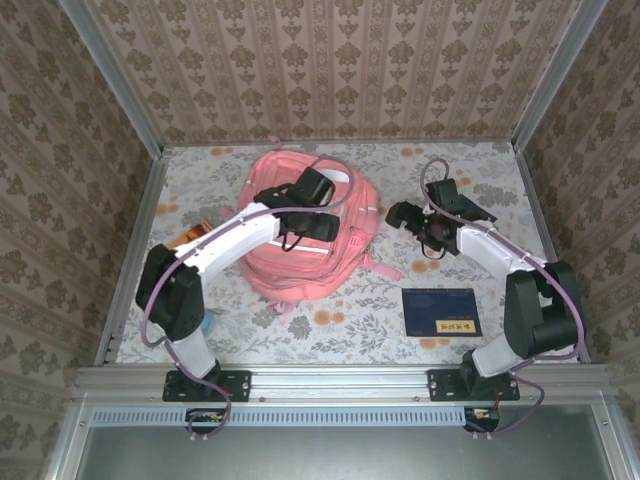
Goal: Pack the student bag
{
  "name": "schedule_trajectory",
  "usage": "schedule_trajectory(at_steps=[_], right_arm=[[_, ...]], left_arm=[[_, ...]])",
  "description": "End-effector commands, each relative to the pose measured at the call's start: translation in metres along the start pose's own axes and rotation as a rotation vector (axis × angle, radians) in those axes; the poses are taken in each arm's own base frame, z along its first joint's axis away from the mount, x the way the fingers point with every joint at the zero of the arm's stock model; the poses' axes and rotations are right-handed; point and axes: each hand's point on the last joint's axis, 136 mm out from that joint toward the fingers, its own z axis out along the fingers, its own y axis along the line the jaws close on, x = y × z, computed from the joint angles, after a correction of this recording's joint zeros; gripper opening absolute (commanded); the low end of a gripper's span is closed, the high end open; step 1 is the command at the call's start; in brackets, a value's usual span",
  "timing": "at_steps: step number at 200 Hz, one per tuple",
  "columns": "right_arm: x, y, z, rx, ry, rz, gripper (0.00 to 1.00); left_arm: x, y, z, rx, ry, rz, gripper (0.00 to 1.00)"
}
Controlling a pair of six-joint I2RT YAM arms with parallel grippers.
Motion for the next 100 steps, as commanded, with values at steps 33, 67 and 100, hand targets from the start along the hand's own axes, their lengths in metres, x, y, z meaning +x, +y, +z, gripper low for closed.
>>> schedule_trajectory(at_steps=[33,67,100], right_arm=[[-0.003,-0.012,-0.012,0.013,-0.038,-0.058,1.00],[0.007,-0.019,-0.009,0.008,-0.012,-0.077,0.99],[0.009,-0.019,-0.006,0.001,-0.003,-0.081,0.99]], left_arm=[[0.014,-0.005,0.036,-0.158,0.116,0.052,0.54],[0.011,-0.009,0.058,-0.178,0.132,0.019,0.45],[0.007,-0.021,0.078,-0.139,0.143,-0.002,0.45]])
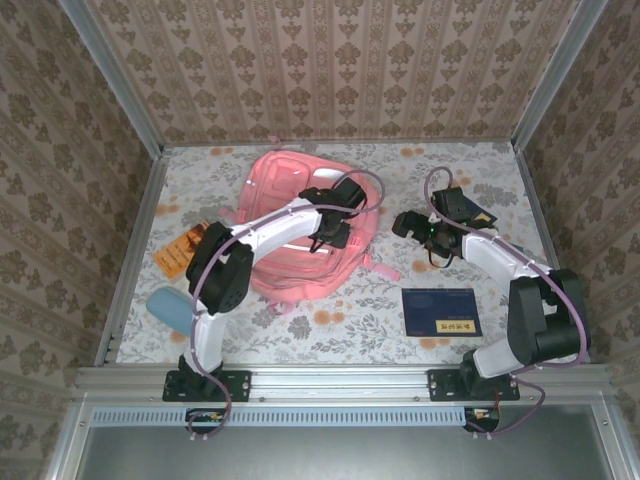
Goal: Pack the student bag
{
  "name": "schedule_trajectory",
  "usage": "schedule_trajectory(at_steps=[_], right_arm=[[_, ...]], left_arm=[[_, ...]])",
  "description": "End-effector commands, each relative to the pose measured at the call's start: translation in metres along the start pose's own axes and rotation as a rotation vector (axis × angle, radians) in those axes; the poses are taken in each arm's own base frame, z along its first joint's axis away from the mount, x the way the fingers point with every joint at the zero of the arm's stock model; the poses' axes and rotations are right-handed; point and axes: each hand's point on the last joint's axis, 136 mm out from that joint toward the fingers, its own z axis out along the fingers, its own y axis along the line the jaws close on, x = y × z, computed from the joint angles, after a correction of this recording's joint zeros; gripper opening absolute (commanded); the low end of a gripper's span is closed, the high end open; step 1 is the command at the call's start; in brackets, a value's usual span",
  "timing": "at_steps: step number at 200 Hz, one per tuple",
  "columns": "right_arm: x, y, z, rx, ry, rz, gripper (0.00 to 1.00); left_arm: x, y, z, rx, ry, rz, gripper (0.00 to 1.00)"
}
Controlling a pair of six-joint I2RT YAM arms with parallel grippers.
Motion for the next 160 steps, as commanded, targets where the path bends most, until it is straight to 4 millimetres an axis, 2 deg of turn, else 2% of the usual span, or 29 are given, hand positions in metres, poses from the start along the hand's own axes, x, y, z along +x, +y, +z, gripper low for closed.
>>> schedule_trajectory(at_steps=[1,48,89,111,134,160], right_arm=[[-0.001,0.004,-0.004,-0.027,-0.009,-0.027,0.99],[-0.002,0.003,-0.002,-0.024,-0.012,-0.037,0.99],[-0.002,0.008,0.000,-0.056,-0.017,-0.064,0.99],[-0.002,0.014,-0.002,-0.089,-0.025,-0.094,0.97],[0.004,0.027,-0.003,-0.133,-0.023,-0.163,0.93],[0.019,0.057,-0.005,-0.210,-0.002,-0.270,0.86]], left_arm=[[-0.008,-0.007,0.004,0.009,-0.001,-0.037,0.45],[-0.005,0.003,0.017,-0.076,0.032,-0.052,0.42],[-0.004,0.009,0.014,-0.102,0.037,-0.057,0.20],[-0.015,0.010,-0.003,-0.089,-0.005,-0.046,0.08],[-0.031,0.016,-0.034,-0.058,-0.080,-0.033,0.00],[-0.041,0.022,-0.066,0.037,-0.155,-0.039,0.00]])
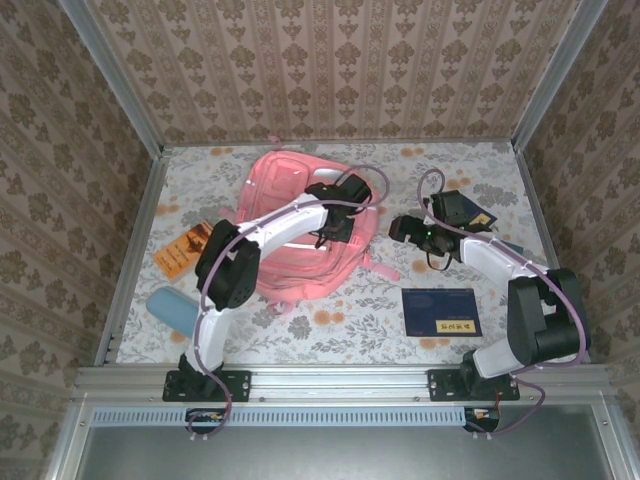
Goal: Pack the student bag
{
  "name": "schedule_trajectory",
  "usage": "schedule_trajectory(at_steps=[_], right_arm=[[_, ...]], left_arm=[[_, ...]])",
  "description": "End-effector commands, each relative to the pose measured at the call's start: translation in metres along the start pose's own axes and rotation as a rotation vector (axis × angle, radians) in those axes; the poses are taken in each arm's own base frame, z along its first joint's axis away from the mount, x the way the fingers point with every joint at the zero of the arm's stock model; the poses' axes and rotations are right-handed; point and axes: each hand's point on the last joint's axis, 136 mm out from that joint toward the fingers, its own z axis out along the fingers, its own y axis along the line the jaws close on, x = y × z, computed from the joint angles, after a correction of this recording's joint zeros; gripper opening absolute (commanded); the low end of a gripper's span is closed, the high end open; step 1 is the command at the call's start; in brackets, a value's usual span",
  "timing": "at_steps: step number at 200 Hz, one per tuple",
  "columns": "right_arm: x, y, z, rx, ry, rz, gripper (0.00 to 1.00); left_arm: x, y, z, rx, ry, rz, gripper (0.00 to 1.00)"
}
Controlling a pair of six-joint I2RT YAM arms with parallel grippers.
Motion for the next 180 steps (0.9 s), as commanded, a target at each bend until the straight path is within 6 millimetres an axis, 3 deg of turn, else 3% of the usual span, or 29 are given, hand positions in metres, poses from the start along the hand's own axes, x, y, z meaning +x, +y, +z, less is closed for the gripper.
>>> schedule_trajectory(at_steps=[1,19,35,82,150,180], right_arm=[[0.004,0.040,-0.006,-0.123,-0.008,-0.137,0.86],[0.016,0.066,-0.005,-0.197,0.011,-0.203,0.78],[0.027,0.088,-0.006,-0.260,0.016,-0.261,0.64],[0.036,0.117,-0.005,-0.370,0.007,-0.341,0.38],[0.046,0.132,0.001,-0.465,0.092,-0.423,0.57],[0.050,0.139,0.002,-0.510,0.119,-0.430,0.61]], left_arm=[[-0.028,0.018,-0.058,0.082,-0.137,-0.017,0.00],[-0.033,0.023,-0.074,0.168,-0.175,-0.044,0.00],[-0.038,0.028,-0.083,0.227,-0.200,-0.067,0.00],[-0.046,0.036,-0.102,0.261,-0.248,-0.048,0.00],[-0.051,0.044,-0.120,0.259,-0.305,0.020,0.00],[-0.051,0.044,-0.130,0.276,-0.337,0.062,0.00]])
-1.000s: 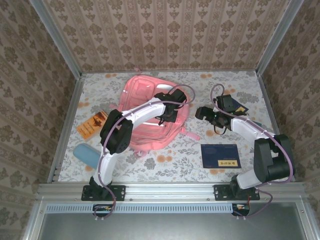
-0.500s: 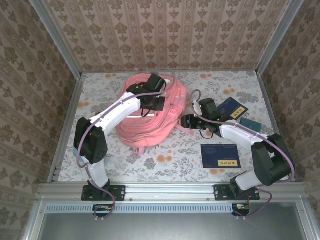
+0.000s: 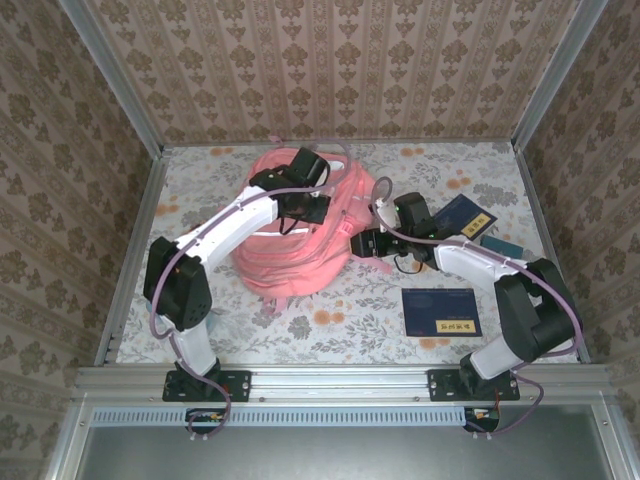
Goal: Pack the student bag
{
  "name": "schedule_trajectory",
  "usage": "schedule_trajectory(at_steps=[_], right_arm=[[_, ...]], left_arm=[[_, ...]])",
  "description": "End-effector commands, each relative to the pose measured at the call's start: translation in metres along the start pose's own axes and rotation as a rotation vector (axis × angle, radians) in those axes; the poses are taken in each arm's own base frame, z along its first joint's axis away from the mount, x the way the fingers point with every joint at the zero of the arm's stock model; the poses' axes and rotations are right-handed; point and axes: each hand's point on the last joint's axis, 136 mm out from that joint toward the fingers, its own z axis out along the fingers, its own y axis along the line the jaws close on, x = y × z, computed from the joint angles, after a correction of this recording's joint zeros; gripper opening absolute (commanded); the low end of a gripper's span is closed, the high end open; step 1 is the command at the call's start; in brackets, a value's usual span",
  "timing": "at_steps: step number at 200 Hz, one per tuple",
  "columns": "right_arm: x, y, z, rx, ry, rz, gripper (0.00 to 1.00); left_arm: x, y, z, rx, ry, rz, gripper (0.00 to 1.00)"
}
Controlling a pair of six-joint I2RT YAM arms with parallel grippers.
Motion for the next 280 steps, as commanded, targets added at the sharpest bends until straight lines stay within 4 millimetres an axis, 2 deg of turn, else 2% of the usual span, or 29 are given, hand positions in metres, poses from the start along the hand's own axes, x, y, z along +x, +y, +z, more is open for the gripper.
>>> schedule_trajectory(at_steps=[1,47,76,123,186,220,261,280], right_arm=[[-0.005,0.014,0.002,-0.078,0.016,-0.037,0.61],[-0.005,0.020,0.005,-0.119,0.032,-0.046,0.67],[-0.006,0.031,0.000,-0.172,0.024,-0.052,0.63],[0.004,0.030,-0.004,-0.162,0.021,-0.027,0.54],[0.014,0.025,-0.003,-0.123,0.028,-0.062,0.36],[0.008,0.020,0.002,-0.071,0.025,-0.089,0.26],[0.003,0.015,0.006,-0.032,0.015,-0.103,0.24],[0.003,0.014,0.007,-0.017,0.014,-0.117,0.14]], left_arm=[[-0.037,-0.009,-0.046,0.062,-0.180,0.070,0.00],[-0.039,-0.008,-0.059,0.073,-0.218,0.101,0.00],[-0.040,-0.006,-0.060,0.073,-0.227,0.093,0.00],[-0.043,0.002,-0.057,0.050,-0.234,0.057,0.00],[-0.044,0.004,-0.055,0.055,-0.234,0.043,0.00],[-0.042,0.002,-0.055,0.069,-0.226,0.042,0.00],[-0.042,0.000,-0.054,0.082,-0.222,0.035,0.00],[-0.043,0.000,-0.054,0.082,-0.225,0.028,0.00]])
